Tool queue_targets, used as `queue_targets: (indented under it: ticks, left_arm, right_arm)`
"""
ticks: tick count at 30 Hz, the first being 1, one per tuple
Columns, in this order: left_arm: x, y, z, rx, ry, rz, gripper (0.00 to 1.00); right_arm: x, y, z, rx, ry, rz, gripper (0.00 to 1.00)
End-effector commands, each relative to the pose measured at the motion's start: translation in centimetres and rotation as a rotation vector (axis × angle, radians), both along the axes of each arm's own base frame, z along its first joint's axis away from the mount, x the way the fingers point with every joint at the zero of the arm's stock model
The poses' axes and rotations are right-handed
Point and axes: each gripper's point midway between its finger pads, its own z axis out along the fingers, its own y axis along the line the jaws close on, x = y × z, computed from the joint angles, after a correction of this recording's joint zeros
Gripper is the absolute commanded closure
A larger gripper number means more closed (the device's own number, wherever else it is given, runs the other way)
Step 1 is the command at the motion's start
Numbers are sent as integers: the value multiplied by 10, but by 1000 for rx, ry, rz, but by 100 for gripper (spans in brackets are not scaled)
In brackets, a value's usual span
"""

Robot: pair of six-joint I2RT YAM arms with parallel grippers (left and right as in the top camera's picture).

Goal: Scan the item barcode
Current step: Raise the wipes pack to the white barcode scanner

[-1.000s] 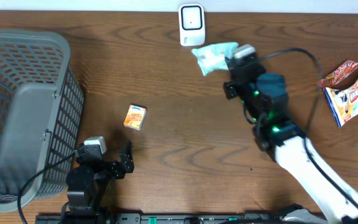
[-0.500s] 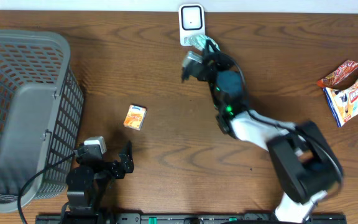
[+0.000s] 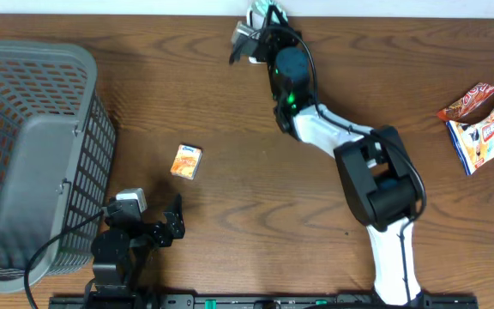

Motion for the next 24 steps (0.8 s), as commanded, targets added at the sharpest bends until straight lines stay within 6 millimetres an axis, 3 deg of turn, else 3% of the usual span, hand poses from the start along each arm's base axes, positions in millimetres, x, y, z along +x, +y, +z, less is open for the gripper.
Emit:
queue_targets:
  ticks: [1,5,10,15,20,24]
  left_arm:
    - [-2,-2,-9,-11,30,-7,2]
    - [-2,-2,-9,-11,30,-7,2]
    - [-2,-2,-9,-11,30,-7,2]
    - [-2,-2,-9,-11,30,-7,2]
    - [-2,-2,-9,-11,30,-7,2]
    - [-2,-2,-9,-11,30,-6,2]
  right_arm:
    - [24,-7,-3,-44,-32,-33,99]
    - [37,-4,-16,-122,-37,-44,99]
    - [38,4,-52,-215,57,-36,99]
    - [33,12,-78,-247,158,-29,99]
    - [23,19,-116,-308,303,0,99]
    - [18,19,-130,-243,371,-20,99]
